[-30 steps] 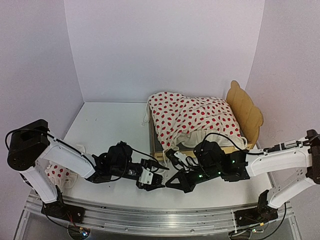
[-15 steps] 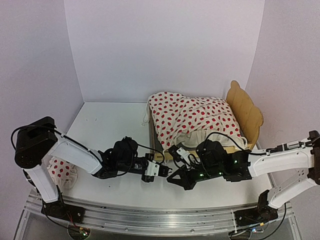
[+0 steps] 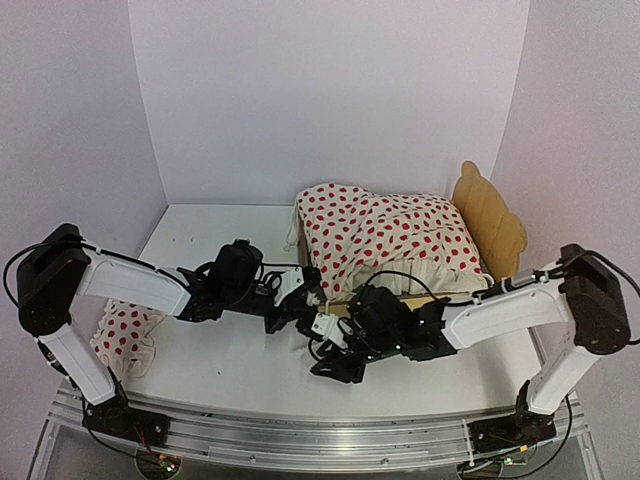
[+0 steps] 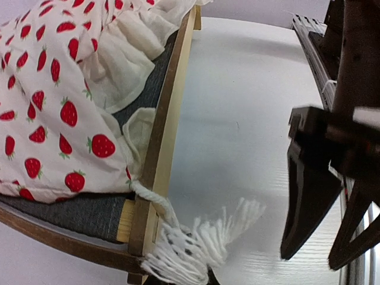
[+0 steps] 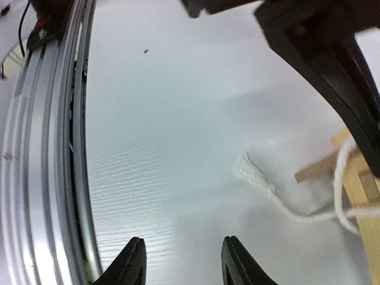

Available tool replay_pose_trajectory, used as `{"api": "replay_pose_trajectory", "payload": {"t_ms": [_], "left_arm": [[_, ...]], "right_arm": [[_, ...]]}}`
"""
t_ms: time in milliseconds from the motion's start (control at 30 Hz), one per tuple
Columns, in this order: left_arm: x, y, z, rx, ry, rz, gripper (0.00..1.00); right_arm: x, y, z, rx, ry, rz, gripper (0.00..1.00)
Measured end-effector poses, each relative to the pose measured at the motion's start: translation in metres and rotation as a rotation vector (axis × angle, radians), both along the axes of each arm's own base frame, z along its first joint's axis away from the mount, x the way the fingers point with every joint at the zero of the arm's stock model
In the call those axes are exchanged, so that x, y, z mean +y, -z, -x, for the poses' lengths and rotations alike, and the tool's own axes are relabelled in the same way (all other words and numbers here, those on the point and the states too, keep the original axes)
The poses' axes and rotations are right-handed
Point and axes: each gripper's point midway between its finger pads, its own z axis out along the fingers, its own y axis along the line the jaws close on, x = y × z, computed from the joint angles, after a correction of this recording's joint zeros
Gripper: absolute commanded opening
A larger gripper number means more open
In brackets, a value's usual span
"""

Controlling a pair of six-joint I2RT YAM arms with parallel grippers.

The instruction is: Set up the pet bed

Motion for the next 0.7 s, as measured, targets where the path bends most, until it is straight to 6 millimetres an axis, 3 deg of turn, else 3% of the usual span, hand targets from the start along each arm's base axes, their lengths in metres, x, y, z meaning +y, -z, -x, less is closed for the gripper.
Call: {"api": "replay_pose_trajectory", "payload": {"t_ms": [100, 233, 533, 700], "left_arm": [[0.006, 0.008, 0.0, 0.091, -0.035, -0.018, 0.0], [0.013, 0.012, -0.005, 0.164, -0.079, -0.016, 0.0], [0.023, 0.01, -0.015, 0.258, -0.104, 0.021, 0.0], [0.022, 0.01, -0.016, 0.264, -0.103, 0.031, 0.0]], "right_arm": [[0.016, 0.016, -0.005, -0.073, -0.101, 0.039, 0.44], [0.023, 0.033, -0.01, -0.11, -0.181, 0.069, 0.45], [0.027, 0.04, -0.047, -0.171, -0.236, 0.07, 0.41], [0.036, 0.054, -0.054, -0.177, -0.284, 0.095, 0.4]]}}
